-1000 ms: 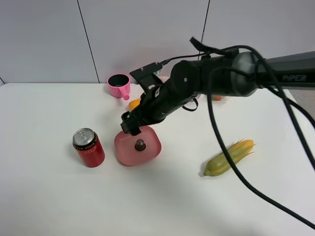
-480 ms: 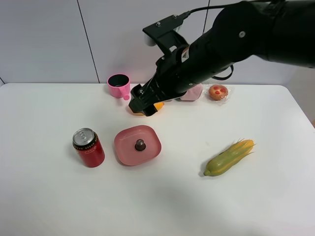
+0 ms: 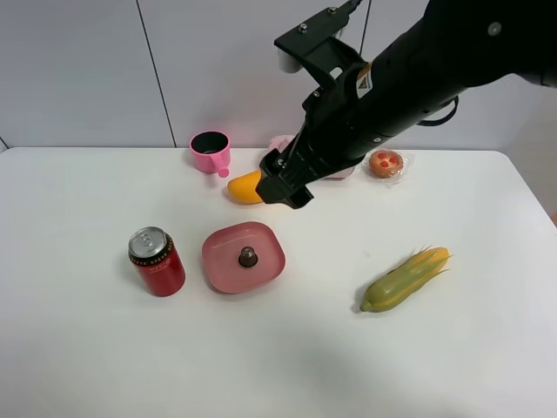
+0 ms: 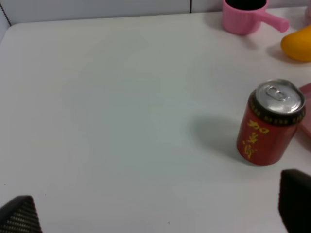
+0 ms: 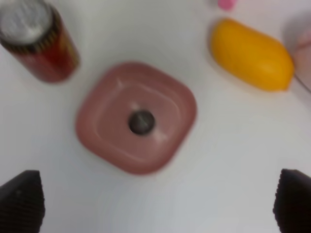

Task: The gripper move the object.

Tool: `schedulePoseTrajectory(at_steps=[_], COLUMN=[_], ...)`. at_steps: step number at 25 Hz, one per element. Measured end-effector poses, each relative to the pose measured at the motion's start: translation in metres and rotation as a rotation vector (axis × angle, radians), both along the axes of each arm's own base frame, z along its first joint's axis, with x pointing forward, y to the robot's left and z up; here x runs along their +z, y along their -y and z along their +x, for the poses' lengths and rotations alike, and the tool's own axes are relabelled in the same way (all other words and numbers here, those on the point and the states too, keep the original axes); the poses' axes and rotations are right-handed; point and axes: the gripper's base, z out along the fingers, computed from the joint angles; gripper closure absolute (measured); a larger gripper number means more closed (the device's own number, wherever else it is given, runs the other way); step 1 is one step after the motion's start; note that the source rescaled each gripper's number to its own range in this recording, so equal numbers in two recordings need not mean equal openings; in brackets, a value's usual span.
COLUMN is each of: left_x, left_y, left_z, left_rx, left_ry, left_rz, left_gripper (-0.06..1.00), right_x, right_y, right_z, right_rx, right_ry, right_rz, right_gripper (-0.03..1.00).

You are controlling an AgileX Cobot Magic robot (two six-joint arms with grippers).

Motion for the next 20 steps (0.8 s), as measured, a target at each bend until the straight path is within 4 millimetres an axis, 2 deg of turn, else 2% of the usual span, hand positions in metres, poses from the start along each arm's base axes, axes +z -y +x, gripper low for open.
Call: schedulePoseTrajectory(at_steps=[5, 10, 14, 20], left_x=[0.000, 0.000, 0.000, 0.000], left_y=[0.000, 0.000, 0.000, 0.000], left_z=[0.000, 0.000, 0.000, 0.000], left_rx=[0.000, 0.000, 0.000, 0.000], left_ry=[0.000, 0.000, 0.000, 0.000], left_rz=[0.000, 0.000, 0.000, 0.000], left_gripper=[-0.06, -0.06, -0.06, -0.06], right_x=[-0.001, 0.000, -0.001, -0.002], right_y=[0.007, 0.014, 0.043, 0.110], right_z=[0.002, 0.006, 0.021, 0.044], right_rx=[0.008, -0.028, -0.146, -0.370], right_ry=[0.045, 0.033, -0.033, -0.118], right_rz=[-0.098, -0.097, -0.098, -0.149], right_gripper=[-0.02, -0.02, -0.02, -0.02])
